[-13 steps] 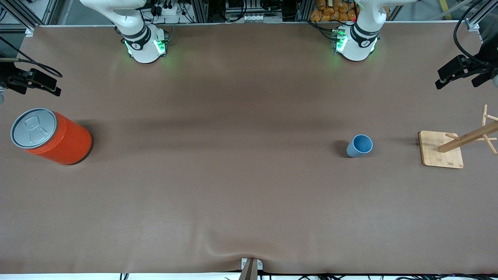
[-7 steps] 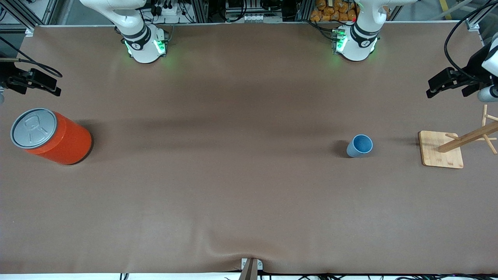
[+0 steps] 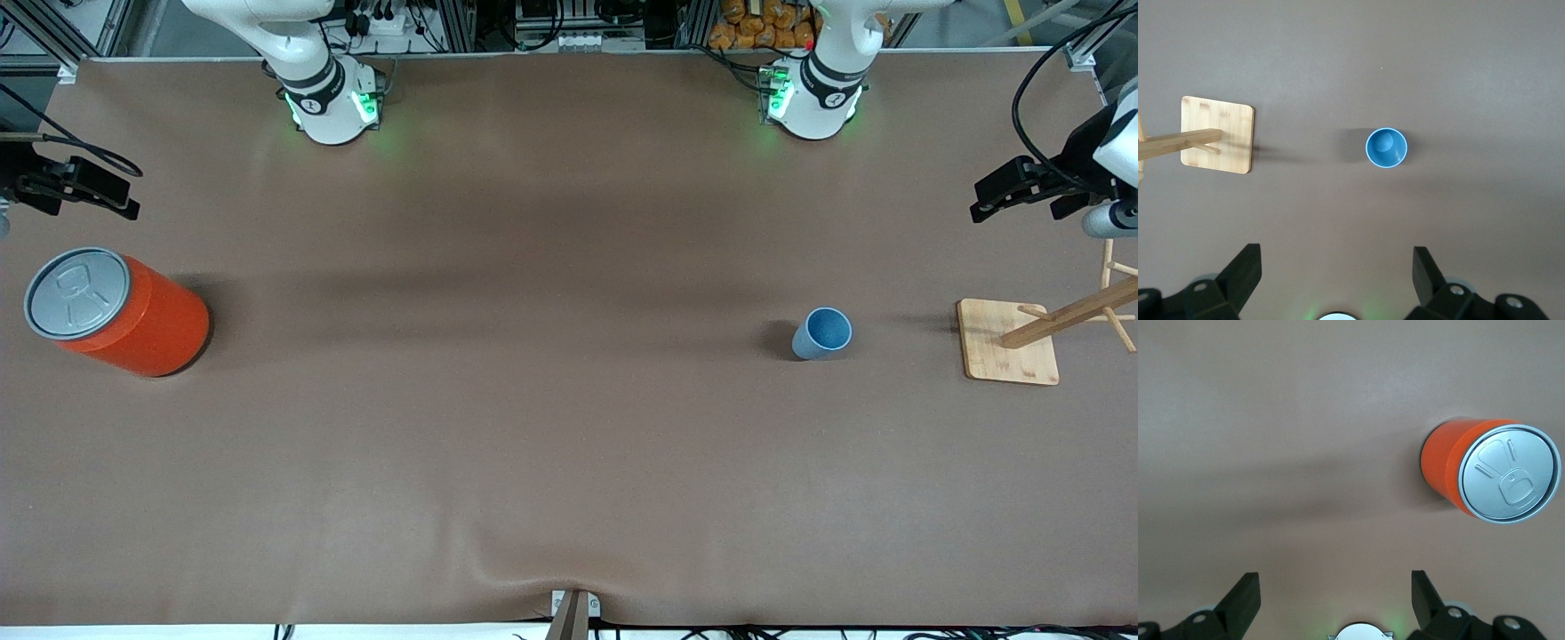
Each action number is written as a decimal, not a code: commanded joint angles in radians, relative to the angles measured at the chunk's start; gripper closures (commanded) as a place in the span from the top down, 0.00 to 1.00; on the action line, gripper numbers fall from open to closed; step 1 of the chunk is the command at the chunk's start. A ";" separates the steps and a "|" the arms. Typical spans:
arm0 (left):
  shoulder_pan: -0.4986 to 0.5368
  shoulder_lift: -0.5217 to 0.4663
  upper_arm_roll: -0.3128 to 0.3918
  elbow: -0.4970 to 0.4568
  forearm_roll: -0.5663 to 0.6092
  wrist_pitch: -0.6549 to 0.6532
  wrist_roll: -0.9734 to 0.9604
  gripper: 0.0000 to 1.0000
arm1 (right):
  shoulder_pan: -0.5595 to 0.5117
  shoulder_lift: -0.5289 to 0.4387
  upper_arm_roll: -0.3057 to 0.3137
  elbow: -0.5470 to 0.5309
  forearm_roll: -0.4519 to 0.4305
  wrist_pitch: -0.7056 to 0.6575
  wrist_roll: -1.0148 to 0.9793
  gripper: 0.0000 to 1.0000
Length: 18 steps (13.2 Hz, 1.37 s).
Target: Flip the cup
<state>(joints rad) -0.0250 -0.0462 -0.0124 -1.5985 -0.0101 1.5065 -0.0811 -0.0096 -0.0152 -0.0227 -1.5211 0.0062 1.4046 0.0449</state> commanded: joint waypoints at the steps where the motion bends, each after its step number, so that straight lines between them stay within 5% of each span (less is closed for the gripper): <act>1: -0.004 0.000 0.005 0.011 0.018 -0.017 -0.006 1.00 | -0.010 0.003 0.010 0.015 -0.011 -0.012 -0.010 1.00; 18: -0.004 0.008 0.026 0.022 0.012 -0.018 -0.020 1.00 | -0.007 0.009 0.010 0.015 -0.012 -0.010 -0.005 1.00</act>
<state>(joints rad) -0.0246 -0.0455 0.0217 -1.5981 -0.0101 1.5064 -0.0826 -0.0095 -0.0140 -0.0220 -1.5211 0.0062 1.4046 0.0449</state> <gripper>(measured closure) 0.000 0.000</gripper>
